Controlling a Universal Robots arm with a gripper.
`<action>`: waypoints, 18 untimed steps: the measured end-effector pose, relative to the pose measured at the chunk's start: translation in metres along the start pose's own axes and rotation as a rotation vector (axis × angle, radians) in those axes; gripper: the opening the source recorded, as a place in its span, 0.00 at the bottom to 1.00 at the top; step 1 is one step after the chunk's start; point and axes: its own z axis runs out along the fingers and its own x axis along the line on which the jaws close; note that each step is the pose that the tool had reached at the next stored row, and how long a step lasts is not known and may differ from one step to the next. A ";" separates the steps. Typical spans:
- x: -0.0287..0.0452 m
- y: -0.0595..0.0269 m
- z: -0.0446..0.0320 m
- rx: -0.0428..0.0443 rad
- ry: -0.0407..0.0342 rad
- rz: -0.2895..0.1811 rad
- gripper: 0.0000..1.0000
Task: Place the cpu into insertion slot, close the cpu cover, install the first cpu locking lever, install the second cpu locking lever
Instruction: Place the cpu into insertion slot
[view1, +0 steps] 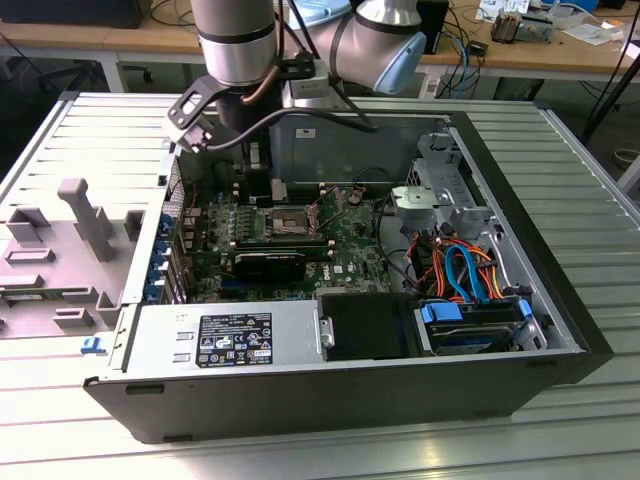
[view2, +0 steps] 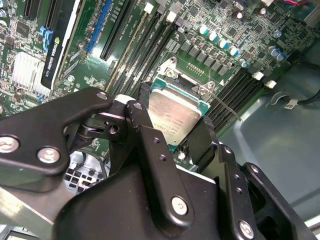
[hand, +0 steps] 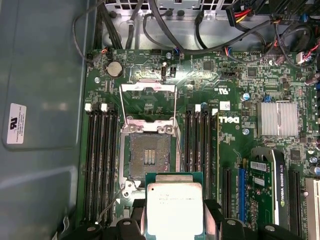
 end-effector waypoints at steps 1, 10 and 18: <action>0.0000 -0.0005 0.0000 0.0000 0.0000 0.000 0.55; 0.0001 -0.0042 0.0000 0.0000 0.0000 0.000 0.55; 0.0002 -0.0072 -0.0001 0.0000 0.0000 0.000 0.55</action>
